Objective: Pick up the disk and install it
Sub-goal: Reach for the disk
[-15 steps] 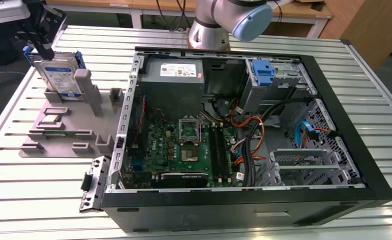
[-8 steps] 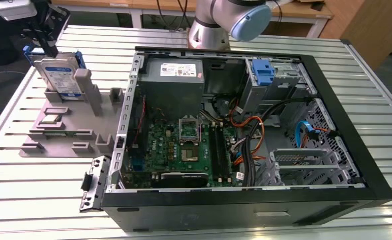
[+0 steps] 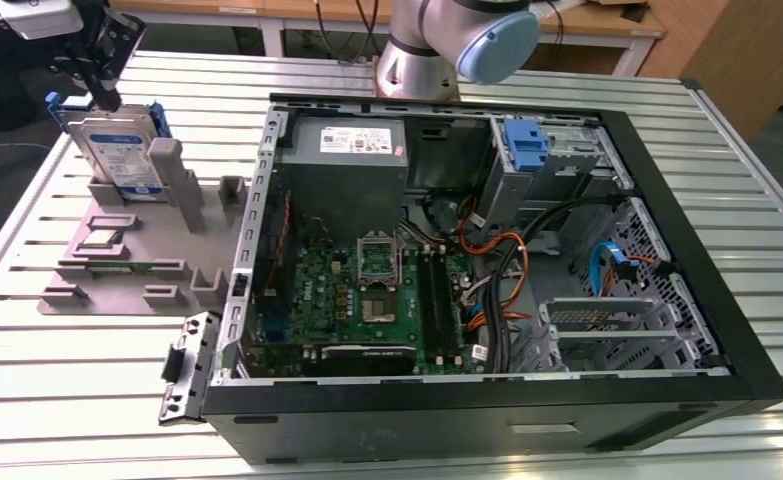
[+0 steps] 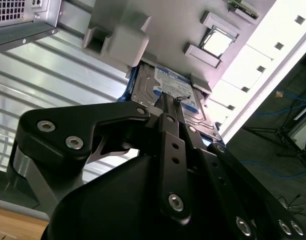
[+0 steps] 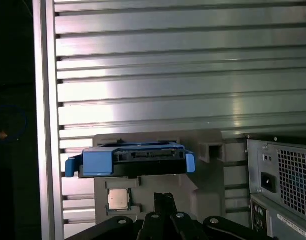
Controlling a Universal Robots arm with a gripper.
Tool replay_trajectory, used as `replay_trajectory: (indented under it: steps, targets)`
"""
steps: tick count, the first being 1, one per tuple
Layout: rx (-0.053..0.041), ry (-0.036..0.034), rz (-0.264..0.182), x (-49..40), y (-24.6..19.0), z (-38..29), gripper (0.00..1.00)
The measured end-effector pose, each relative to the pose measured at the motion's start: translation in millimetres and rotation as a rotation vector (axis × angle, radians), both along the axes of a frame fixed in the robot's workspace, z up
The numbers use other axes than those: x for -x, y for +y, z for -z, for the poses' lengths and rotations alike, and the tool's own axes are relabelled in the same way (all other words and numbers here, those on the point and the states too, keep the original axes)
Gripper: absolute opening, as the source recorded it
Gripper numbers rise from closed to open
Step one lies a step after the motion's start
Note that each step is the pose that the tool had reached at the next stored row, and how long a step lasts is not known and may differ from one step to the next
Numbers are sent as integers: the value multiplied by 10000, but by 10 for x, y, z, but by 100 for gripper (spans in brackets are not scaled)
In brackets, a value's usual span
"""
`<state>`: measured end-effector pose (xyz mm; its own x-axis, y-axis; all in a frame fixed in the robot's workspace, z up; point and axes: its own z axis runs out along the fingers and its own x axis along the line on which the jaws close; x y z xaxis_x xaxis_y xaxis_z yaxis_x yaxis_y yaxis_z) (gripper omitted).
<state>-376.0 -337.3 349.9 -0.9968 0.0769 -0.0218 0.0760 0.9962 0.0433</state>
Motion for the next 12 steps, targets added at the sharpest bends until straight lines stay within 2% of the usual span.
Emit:
replay_trajectory:
  steps: [8, 12]
  targets:
    - [0, 0, 0, 43, 138, 64, 10]
    - [0, 0, 0, 64, 175, 84, 10]
